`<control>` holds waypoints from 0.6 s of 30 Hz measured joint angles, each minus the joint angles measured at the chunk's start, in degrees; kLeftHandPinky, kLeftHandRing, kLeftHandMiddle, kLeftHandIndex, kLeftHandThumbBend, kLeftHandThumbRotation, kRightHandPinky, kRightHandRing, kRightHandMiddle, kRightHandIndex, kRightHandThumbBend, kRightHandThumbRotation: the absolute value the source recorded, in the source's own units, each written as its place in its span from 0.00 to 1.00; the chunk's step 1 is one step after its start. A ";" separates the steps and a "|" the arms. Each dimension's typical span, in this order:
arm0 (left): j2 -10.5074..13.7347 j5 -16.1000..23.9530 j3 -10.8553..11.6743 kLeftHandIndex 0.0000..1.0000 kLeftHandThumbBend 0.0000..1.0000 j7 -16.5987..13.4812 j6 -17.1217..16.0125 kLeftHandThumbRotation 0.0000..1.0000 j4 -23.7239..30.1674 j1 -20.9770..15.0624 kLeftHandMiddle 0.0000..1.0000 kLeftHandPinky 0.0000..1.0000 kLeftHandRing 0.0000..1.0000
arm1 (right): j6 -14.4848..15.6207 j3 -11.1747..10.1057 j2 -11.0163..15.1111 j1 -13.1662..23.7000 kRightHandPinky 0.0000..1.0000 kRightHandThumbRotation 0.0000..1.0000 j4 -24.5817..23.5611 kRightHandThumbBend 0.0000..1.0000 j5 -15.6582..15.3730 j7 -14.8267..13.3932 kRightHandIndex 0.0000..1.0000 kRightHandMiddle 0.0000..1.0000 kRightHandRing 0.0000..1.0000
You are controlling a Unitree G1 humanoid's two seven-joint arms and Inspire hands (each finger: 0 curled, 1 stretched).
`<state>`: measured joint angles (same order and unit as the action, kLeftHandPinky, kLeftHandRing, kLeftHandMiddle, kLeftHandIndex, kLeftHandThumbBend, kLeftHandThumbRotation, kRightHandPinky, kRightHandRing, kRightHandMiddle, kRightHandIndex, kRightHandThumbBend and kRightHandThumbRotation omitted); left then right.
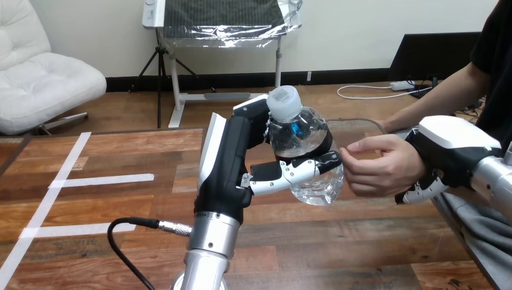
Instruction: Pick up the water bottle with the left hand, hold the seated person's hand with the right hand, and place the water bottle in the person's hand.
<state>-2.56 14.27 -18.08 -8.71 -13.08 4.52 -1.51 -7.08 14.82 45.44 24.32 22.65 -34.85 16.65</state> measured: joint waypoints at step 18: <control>0.04 -0.02 -0.62 0.47 0.62 -0.23 0.00 0.00 -0.51 -0.27 0.43 0.35 0.38 | 0.58 -0.39 0.00 -0.91 0.17 0.00 -2.67 0.74 -0.44 0.54 0.33 0.29 0.22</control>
<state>-2.52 14.25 -18.70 -8.94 -13.08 4.01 -1.78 -6.51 14.43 45.44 23.41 19.99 -35.29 17.19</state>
